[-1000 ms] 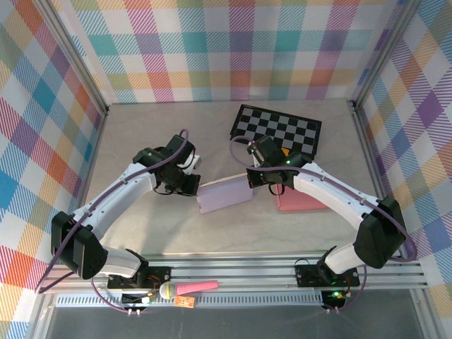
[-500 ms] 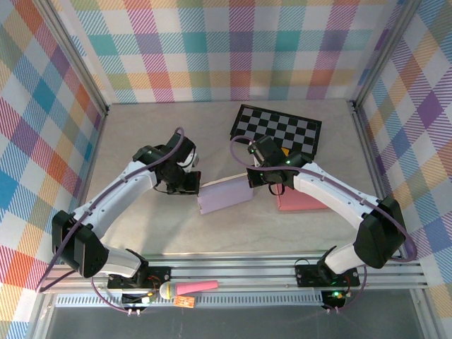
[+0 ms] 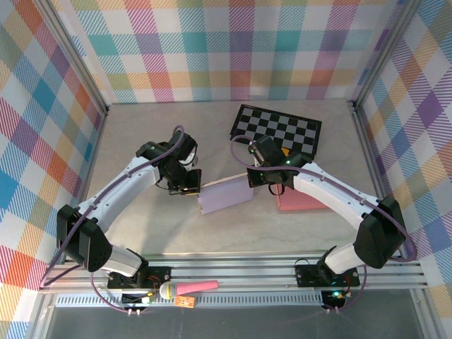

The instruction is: Fold the paper box

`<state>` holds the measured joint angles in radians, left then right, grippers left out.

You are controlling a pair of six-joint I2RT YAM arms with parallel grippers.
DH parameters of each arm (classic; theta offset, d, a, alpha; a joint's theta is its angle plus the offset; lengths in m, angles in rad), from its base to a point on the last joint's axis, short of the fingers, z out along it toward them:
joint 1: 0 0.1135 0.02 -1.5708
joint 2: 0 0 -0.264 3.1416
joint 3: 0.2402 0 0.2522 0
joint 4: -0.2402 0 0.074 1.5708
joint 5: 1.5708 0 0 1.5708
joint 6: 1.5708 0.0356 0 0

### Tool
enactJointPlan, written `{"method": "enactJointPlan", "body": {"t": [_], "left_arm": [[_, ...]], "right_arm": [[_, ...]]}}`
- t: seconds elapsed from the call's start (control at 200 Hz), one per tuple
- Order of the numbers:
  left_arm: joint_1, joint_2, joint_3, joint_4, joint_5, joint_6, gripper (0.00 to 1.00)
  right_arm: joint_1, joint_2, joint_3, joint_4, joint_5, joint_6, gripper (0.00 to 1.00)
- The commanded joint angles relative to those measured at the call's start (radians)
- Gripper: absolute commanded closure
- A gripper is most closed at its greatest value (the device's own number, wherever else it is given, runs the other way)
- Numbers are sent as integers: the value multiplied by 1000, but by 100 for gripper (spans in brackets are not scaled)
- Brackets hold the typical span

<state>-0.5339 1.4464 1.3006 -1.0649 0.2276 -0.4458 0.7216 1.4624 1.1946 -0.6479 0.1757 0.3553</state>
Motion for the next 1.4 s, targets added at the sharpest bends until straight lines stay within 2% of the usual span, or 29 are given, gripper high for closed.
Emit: {"method": "enactJointPlan", "body": {"t": [0.0, 0.415, 0.8, 0.98, 1.095, 1.185, 1.265, 1.395], "left_arm": [[5, -10, -11, 31, 43, -1, 96], [3, -96, -169, 149, 26, 66, 97], [-27, -88, -208, 140, -28, 73, 98], [-44, -91, -202, 138, -58, 70, 98], [-52, -87, -190, 129, -71, 73, 98], [-56, -89, -184, 126, -78, 73, 98], [-58, -87, -182, 126, -79, 72, 98], [-64, -83, -176, 125, -81, 70, 98]], "right_arm": [[16, 15, -18, -29, -25, 8, 100], [21, -17, -98, 34, -22, -9, 100], [24, -51, -123, 5, -31, 26, 100], [22, -73, -48, -104, -87, 176, 66], [16, -134, -25, -155, -96, 387, 47], [-3, -215, -61, -85, -136, 581, 34], [-28, -262, -112, 4, -186, 773, 27], [-51, -307, -226, 209, -229, 1035, 24]]}}
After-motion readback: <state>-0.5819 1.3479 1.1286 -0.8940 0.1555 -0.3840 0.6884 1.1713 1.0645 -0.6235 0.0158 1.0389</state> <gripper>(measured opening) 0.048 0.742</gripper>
